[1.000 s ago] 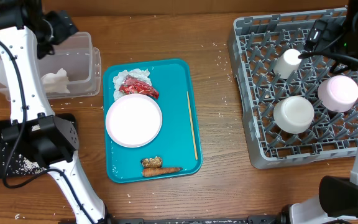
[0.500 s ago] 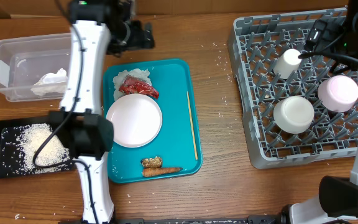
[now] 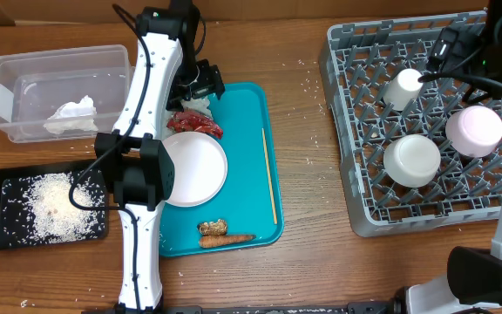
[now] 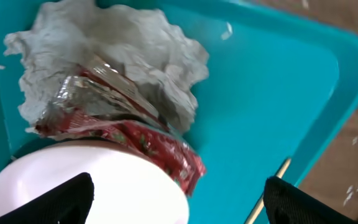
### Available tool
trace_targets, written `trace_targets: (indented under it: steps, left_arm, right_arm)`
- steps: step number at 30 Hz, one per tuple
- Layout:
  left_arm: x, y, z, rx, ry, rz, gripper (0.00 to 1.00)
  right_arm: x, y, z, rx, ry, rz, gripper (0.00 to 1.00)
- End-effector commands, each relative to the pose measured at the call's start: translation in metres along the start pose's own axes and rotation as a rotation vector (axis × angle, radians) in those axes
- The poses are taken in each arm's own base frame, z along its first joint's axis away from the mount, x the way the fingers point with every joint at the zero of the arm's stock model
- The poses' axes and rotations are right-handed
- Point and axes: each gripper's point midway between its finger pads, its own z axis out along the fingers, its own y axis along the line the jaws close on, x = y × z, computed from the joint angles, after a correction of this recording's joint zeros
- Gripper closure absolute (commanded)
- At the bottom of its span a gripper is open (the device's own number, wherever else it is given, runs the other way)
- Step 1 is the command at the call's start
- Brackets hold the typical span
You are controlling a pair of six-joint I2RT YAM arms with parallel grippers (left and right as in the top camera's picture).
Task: Sort waste into correct bins and load items into the dishwasher
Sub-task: 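Move the left gripper back and grasp the red wrapper, then carry the red wrapper to the clear bin and release it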
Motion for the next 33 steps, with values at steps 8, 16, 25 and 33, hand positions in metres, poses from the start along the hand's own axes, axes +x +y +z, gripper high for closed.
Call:
trace_targets:
  steps: [8,16,25,33]
  left_arm:
    - [0.000,0.013,0.035,-0.090,0.044,-0.254,0.12]
    - [0.005,0.018,0.055,-0.125,0.089,-0.271,0.21]
    - [0.002,0.018,0.058,-0.123,0.082,-0.269,0.65]
    - [0.002,0.018,0.058,-0.123,0.082,-0.269,0.96]
  right_arm:
    - [-0.002,-0.001,0.000,0.005,-0.007,0.009,0.00]
    - [-0.002,-0.001,0.000,0.005,-0.007,0.009,0.00]
    - [-0.002,-0.001,0.000,0.005,-0.007,0.009,0.00]
    - [-0.002,-0.001,0.000,0.005,-0.007,0.009,0.00]
